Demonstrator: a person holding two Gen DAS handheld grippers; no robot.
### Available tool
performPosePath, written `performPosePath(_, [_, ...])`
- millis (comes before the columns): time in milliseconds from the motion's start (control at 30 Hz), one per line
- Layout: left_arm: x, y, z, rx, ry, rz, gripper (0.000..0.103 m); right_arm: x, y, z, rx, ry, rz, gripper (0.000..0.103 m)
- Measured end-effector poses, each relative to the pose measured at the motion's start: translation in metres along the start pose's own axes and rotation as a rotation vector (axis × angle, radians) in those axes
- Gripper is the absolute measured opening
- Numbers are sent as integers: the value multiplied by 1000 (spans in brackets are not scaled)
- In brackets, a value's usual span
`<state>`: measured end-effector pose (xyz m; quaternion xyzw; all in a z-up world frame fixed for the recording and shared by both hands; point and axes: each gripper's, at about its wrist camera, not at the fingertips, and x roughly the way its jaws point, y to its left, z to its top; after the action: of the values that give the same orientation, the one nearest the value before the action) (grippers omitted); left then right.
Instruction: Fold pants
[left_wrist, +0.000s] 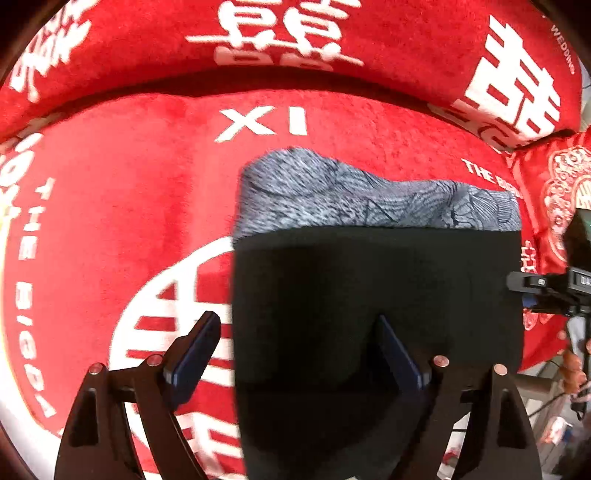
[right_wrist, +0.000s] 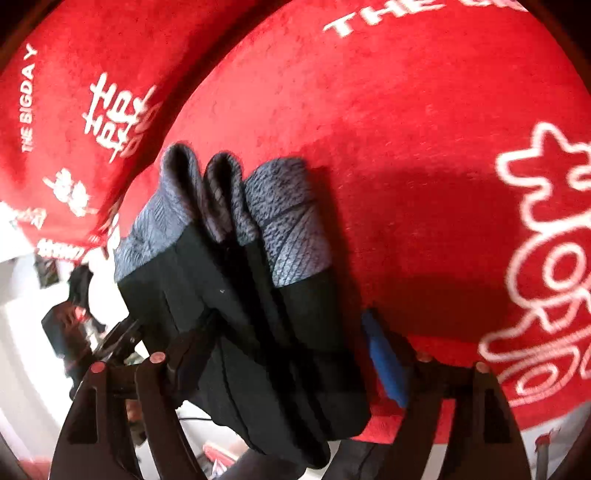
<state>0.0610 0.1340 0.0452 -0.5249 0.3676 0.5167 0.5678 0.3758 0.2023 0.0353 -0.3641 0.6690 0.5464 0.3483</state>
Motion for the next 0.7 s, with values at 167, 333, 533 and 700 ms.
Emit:
performPosePath(167, [-46, -2, 7, 55, -99, 25, 87, -35, 8, -9, -36, -103, -111, 60])
performPosePath(333, [-50, -20, 24, 100, -145, -10, 87, -54, 51, -8, -191, -196, -127, 24])
performPosePath(533, [0, -29, 24, 86, -79, 41, 87, -17, 73, -6, -265, -130, -143, 23])
performPosePath(700, [8, -19, 18, 48, -67, 56, 94, -8, 65, -14, -296, -137, -153, 20])
